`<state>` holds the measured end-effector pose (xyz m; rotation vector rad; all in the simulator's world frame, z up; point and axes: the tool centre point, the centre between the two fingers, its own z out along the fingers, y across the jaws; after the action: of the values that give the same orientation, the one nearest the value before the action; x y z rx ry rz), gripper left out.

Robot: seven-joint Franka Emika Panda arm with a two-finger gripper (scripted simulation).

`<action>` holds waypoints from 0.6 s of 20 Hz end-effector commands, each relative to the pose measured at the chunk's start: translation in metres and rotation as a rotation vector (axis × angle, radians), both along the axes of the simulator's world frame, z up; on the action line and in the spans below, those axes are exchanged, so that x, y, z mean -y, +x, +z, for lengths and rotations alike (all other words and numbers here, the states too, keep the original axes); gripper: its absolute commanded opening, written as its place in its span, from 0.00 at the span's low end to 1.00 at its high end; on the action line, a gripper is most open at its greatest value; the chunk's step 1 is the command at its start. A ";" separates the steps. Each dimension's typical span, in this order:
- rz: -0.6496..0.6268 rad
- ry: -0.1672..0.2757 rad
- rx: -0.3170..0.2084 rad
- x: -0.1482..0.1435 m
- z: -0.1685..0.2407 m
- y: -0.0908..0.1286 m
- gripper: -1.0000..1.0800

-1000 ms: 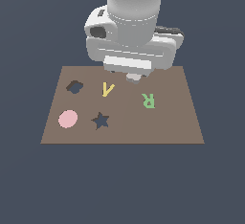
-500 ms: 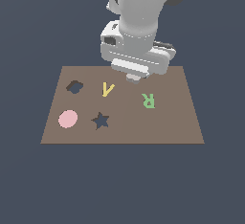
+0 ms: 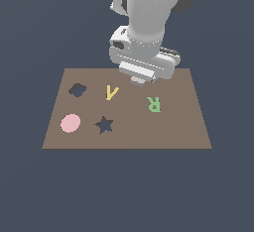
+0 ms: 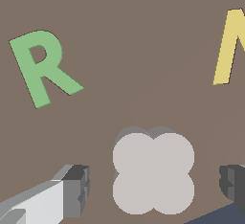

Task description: Insert a designated object into the corresponding slot on a board.

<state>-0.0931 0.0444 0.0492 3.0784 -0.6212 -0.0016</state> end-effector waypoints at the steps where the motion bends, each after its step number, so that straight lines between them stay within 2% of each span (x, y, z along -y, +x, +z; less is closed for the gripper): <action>1: -0.001 0.001 0.001 0.000 0.000 0.001 0.96; 12: 0.001 0.001 0.001 0.000 -0.017 0.001 0.96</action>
<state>-0.0919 0.0442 0.0368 3.0795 -0.6202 -0.0005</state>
